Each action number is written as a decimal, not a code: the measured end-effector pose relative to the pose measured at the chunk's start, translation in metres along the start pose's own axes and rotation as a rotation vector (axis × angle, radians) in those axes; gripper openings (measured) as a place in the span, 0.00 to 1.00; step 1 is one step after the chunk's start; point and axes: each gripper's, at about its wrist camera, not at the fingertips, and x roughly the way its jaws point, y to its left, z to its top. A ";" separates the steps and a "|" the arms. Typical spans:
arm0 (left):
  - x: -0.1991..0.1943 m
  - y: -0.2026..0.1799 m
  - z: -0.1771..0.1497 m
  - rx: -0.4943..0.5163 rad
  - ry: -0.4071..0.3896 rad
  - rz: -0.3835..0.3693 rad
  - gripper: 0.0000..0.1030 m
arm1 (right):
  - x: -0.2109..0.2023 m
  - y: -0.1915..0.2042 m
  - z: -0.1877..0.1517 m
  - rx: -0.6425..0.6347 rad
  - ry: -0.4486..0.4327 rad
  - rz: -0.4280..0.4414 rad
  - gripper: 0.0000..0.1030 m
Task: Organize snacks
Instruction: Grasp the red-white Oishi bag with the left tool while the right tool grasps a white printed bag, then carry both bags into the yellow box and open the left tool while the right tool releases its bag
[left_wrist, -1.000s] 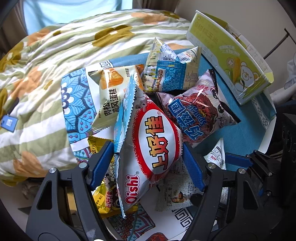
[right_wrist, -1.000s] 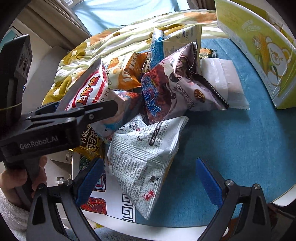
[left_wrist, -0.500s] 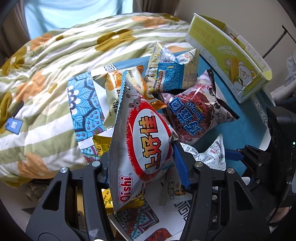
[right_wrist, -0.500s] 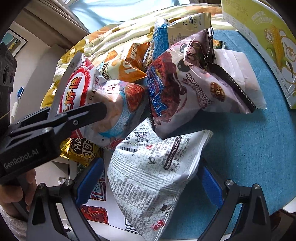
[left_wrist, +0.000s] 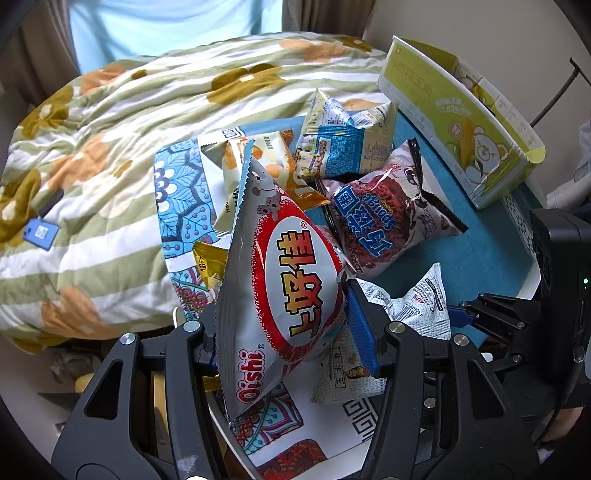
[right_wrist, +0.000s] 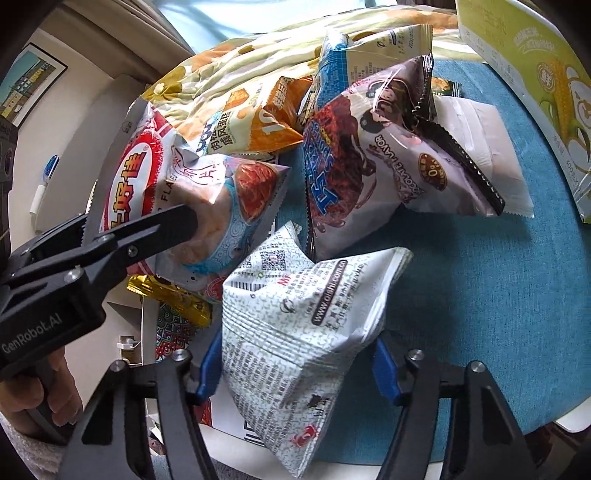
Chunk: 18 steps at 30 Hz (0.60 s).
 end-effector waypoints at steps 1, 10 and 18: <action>-0.004 -0.002 -0.001 -0.003 -0.005 0.007 0.49 | -0.002 0.000 -0.001 -0.007 -0.001 0.001 0.58; -0.055 -0.026 -0.006 -0.063 -0.077 0.071 0.49 | -0.045 -0.009 -0.015 -0.082 -0.041 0.007 0.56; -0.101 -0.072 0.002 -0.122 -0.164 0.112 0.49 | -0.111 -0.026 -0.026 -0.155 -0.124 0.019 0.56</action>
